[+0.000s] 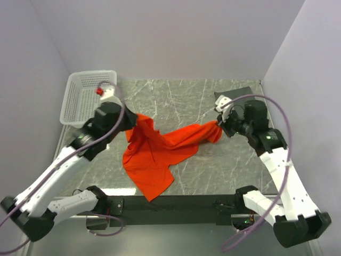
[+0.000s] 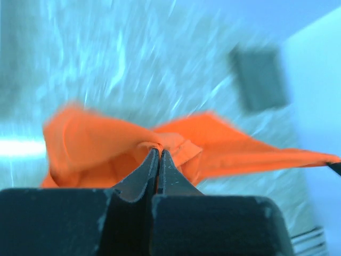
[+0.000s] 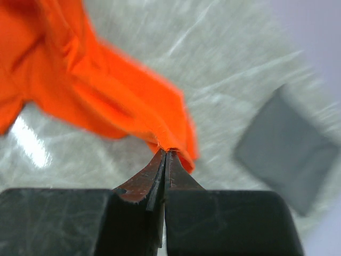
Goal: Fold and stack the t-shirts
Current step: Flatten the tshirt out
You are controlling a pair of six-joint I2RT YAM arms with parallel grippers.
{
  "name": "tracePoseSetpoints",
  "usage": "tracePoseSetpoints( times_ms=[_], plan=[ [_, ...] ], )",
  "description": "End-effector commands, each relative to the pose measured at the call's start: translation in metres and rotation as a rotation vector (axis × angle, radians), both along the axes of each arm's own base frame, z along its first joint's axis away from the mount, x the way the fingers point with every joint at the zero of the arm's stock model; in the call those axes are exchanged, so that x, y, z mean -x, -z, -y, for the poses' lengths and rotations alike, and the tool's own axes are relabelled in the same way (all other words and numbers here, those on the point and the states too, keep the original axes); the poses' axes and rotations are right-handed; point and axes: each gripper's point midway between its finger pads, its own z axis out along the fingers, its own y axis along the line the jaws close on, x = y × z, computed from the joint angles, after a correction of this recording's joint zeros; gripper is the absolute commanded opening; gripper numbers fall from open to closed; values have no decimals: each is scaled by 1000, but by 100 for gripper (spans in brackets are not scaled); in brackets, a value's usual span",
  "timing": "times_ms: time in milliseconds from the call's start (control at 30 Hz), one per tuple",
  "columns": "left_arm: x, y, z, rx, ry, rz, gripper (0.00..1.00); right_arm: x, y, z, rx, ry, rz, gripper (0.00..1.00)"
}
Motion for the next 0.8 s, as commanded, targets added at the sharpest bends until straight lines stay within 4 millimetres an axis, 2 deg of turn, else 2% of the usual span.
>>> tracePoseSetpoints(
  times_ms=[0,33,67,100,133,167,233,267,333,367,433,467,533,567,667,767],
  plan=[
    [10,-94,-33,32,-60,261,1,9,-92,6,-38,9,213,0],
    [13,-110,-39,44,-74,304,1,15,-104,8,-45,18,229,0],
    [17,-124,-44,41,-71,350,1,20,-134,10,-59,25,293,0],
    [28,-153,-55,83,-87,427,1,26,-147,13,-65,32,314,0],
    [33,-166,-61,84,-93,470,1,30,-160,15,-74,44,339,0],
    [39,-179,-68,100,-102,509,1,38,-191,20,-88,61,406,0],
    [59,-214,-85,148,-119,617,1,50,-213,24,-99,74,444,0],
    [72,-230,-94,178,-125,667,1,60,-240,28,-112,84,510,0],
    [86,-253,-105,217,-136,745,1,72,-261,34,-122,103,556,0],
    [98,-266,-112,248,-130,790,1,84,-284,40,-134,122,615,0],
    [113,-288,-119,294,-121,869,1,97,-302,45,-147,136,656,0],
    [125,-298,-122,317,-100,913,1,109,-320,49,-152,152,704,0],
    [138,-313,-126,346,-81,967,1,120,-336,51,-166,166,743,0],
    [148,-325,-131,373,-78,1012,1,133,-352,53,-175,173,792,0],
    [163,-347,-136,413,-60,1085,1,141,-373,61,-188,226,847,0],
    [158,-355,-136,403,-77,1093,1,133,-378,71,-186,292,856,0]
  ],
)
